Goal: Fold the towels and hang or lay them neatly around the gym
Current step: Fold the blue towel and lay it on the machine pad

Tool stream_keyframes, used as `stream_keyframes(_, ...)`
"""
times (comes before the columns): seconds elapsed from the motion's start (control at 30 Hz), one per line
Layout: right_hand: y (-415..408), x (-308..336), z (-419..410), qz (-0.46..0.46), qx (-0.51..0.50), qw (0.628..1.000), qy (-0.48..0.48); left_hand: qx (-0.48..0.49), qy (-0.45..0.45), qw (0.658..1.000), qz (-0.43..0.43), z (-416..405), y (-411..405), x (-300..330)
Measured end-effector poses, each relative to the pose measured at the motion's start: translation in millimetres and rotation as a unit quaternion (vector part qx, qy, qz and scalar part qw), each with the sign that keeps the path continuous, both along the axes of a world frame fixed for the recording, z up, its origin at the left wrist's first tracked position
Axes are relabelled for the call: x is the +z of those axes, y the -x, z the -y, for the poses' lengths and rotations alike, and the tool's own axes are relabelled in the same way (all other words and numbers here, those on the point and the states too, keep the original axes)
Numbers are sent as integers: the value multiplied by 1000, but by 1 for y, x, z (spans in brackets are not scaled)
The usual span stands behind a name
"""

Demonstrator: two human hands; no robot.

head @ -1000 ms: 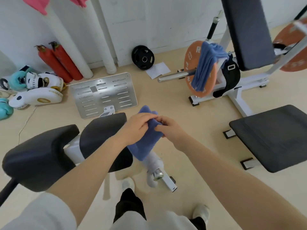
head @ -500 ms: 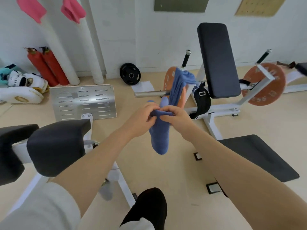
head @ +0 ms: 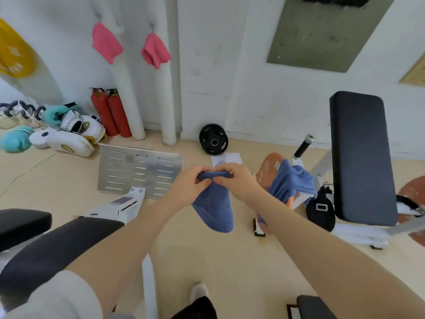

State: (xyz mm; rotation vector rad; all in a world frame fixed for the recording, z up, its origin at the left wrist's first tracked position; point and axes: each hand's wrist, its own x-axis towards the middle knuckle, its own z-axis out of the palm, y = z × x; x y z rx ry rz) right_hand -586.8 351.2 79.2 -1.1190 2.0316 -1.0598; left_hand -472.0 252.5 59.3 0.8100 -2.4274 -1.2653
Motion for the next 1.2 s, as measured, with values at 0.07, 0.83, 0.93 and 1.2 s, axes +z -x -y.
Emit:
stream_keyframes(0.07,29,14,35,-11,28,1000,7,10,11,1000,0,33,26,13)
stream_keyframes(0.83,267,90,435,16,176,972,153,203,-67,966,-146,400,229,98)
stream_keyframes(0.93,272,99,480,35,163,970,177,211,-47,960,-180,440,238,114)
stream_keyframes(1.2,282,149,593,-52,106,968,221,131,10,976,-174,559,259,165)
